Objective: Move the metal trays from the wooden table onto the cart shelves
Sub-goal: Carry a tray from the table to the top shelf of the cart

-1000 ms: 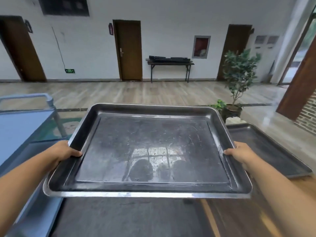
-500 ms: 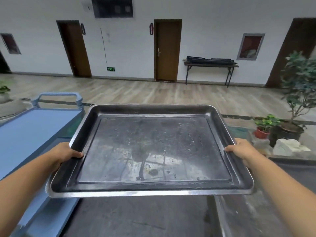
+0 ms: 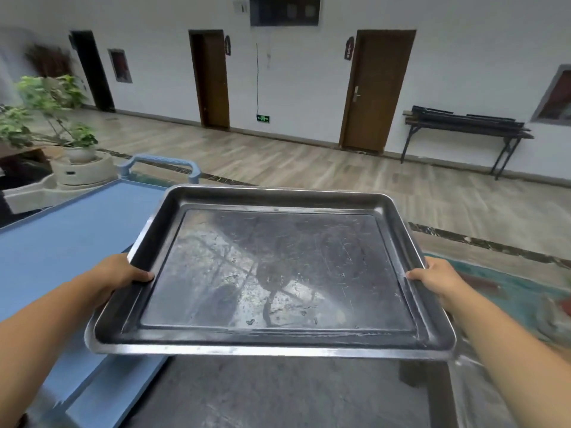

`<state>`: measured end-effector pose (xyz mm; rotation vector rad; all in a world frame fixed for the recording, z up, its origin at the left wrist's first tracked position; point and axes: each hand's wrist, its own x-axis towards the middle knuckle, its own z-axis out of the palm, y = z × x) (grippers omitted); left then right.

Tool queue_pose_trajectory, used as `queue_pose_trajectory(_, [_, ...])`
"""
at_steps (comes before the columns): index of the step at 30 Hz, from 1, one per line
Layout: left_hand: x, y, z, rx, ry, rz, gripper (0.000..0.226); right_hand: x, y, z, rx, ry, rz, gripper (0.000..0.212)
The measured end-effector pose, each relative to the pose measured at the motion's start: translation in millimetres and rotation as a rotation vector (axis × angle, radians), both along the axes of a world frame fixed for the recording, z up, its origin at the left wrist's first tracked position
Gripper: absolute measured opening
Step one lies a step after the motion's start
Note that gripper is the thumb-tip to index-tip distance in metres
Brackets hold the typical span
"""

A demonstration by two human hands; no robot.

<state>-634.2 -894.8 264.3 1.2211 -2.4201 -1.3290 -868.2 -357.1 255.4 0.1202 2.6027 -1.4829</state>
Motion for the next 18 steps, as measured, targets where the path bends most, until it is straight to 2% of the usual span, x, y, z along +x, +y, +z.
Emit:
queue_pose_trajectory(10, [-76,-156,-23,0.044,0.001,0.173,0.025,-158,-204,-3,0.028,0.043,0.167,0.022])
queue_pose_trajectory(14, [-81,-204,-22,0.054,-0.001,0.247,0.023,-201,-280,-3,0.038,0.020,0.260,0.020])
queue_pose_trajectory(18, [-76,-247,-25,0.062,-0.008,0.353,0.031,-237,-360,-6,0.051,0.011,0.354,0.018])
